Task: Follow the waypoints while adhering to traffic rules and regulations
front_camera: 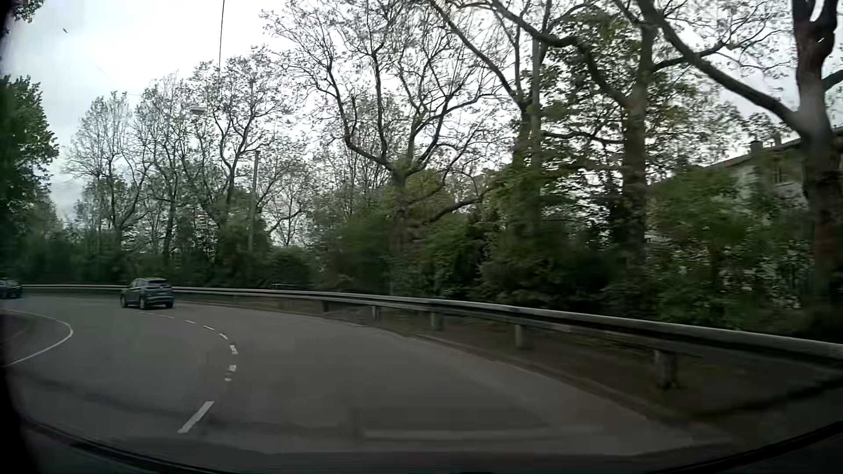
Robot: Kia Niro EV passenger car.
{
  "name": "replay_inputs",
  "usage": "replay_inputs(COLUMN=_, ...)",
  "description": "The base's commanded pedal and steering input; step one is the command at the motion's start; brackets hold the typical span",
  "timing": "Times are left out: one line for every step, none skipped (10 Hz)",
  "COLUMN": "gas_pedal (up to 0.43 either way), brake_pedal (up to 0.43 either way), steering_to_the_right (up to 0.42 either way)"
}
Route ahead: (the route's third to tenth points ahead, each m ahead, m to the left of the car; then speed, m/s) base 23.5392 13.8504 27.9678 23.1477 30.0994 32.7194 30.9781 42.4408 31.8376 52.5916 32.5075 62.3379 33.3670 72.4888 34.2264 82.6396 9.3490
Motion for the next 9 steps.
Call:
replay_inputs(gas_pedal=0.047, brake_pedal=0.0, steering_to_the_right=-0.147)
replay_inputs(gas_pedal=0.047, brake_pedal=0.0, steering_to_the_right=-0.143)
replay_inputs(gas_pedal=0.047, brake_pedal=0.0, steering_to_the_right=-0.142)
replay_inputs(gas_pedal=0.047, brake_pedal=0.0, steering_to_the_right=-0.142)
replay_inputs(gas_pedal=0.047, brake_pedal=0.0, steering_to_the_right=-0.143)
replay_inputs(gas_pedal=0.047, brake_pedal=0.0, steering_to_the_right=-0.147)
replay_inputs(gas_pedal=0.047, brake_pedal=0.0, steering_to_the_right=-0.152)
replay_inputs(gas_pedal=0.047, brake_pedal=0.0, steering_to_the_right=-0.155)
replay_inputs(gas_pedal=0.039, brake_pedal=0.0, steering_to_the_right=-0.157)
